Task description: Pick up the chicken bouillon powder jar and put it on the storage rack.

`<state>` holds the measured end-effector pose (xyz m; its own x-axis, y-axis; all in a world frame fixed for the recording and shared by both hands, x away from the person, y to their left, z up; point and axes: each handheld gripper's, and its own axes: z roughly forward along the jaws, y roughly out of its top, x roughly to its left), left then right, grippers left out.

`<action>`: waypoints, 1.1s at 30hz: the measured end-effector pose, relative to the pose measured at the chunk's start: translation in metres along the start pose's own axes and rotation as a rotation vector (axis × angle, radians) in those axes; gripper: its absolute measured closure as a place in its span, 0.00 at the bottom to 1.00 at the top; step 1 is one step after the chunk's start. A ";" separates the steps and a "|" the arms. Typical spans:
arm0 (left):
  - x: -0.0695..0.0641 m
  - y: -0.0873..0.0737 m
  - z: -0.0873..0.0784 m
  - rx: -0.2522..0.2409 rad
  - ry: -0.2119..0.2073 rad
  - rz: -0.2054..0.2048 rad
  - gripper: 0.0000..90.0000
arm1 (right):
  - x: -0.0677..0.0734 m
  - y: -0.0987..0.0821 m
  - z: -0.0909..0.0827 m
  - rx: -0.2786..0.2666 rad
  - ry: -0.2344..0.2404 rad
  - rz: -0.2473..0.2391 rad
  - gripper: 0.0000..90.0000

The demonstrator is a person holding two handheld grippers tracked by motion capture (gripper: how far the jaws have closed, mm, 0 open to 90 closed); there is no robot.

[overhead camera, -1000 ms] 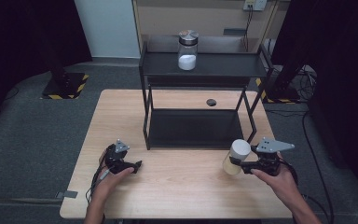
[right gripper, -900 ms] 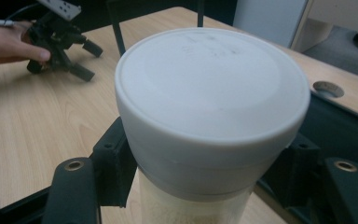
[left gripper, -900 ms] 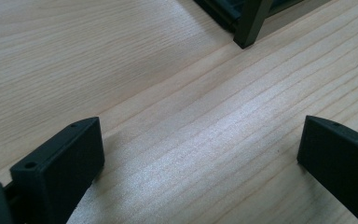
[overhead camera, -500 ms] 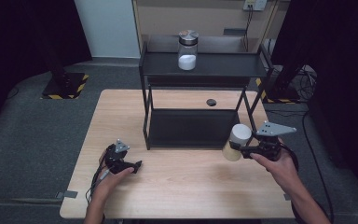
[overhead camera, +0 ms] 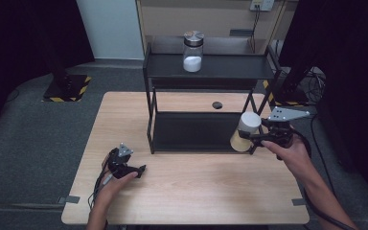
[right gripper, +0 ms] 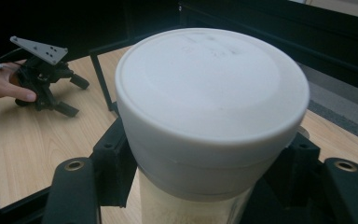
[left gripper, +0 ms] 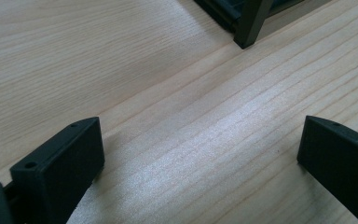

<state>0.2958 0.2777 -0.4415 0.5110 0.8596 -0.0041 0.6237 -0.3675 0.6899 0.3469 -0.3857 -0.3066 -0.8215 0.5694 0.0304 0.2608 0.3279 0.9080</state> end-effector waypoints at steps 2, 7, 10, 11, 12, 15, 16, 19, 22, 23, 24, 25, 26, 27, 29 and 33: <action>0.000 0.000 0.000 0.000 0.000 0.000 0.00 | -0.004 0.004 -0.001 0.000 0.010 0.003 0.40; -0.001 0.000 0.000 0.000 0.002 -0.002 0.00 | -0.009 0.014 -0.004 -0.002 0.013 -0.005 0.40; -0.001 0.000 0.000 0.000 0.002 -0.002 0.00 | -0.011 0.021 -0.008 -0.006 0.011 -0.013 0.40; -0.001 0.000 0.000 0.000 0.002 -0.002 0.00 | -0.011 0.024 -0.009 -0.008 0.011 -0.013 0.40; -0.001 0.000 0.000 0.000 0.002 -0.002 0.00 | -0.011 0.027 -0.011 -0.009 0.011 -0.016 0.40; -0.001 0.000 0.000 0.000 0.002 -0.002 0.00 | -0.013 0.038 -0.015 -0.010 0.013 -0.027 0.40; -0.001 0.000 0.000 0.000 0.002 -0.002 0.00 | -0.013 0.043 -0.016 -0.008 0.016 -0.027 0.40; -0.001 0.000 0.000 0.000 0.002 -0.002 0.00 | -0.013 0.057 -0.017 0.005 0.017 -0.042 0.40; -0.001 0.000 0.000 0.000 0.002 -0.002 0.00 | -0.013 0.070 -0.018 0.021 0.019 -0.057 0.40; -0.001 0.000 0.000 0.000 0.002 -0.002 0.00 | -0.013 0.074 -0.018 0.024 0.021 -0.058 0.40; -0.001 0.000 0.000 0.000 0.003 -0.002 0.00 | -0.013 0.078 -0.018 0.027 0.025 -0.058 0.40; -0.001 0.000 0.000 0.000 0.004 -0.003 0.00 | -0.014 0.080 -0.018 0.026 0.027 -0.058 0.40; -0.001 0.000 0.000 0.001 0.004 -0.003 0.00 | -0.014 0.084 -0.018 0.028 0.029 -0.057 0.40; -0.001 0.000 0.000 0.001 0.004 -0.003 0.00 | -0.014 0.086 -0.018 0.027 0.031 -0.057 0.40; -0.001 0.000 -0.001 0.001 0.004 -0.003 0.00 | -0.015 0.090 -0.018 0.026 0.034 -0.058 0.40; -0.001 0.000 -0.001 0.001 0.004 -0.002 0.00 | -0.016 0.100 -0.021 0.024 0.032 -0.062 0.40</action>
<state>0.2946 0.2767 -0.4413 0.5070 0.8619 -0.0028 0.6258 -0.3659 0.6888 0.3754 -0.3775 -0.2073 -0.8519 0.5235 -0.0118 0.2211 0.3799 0.8982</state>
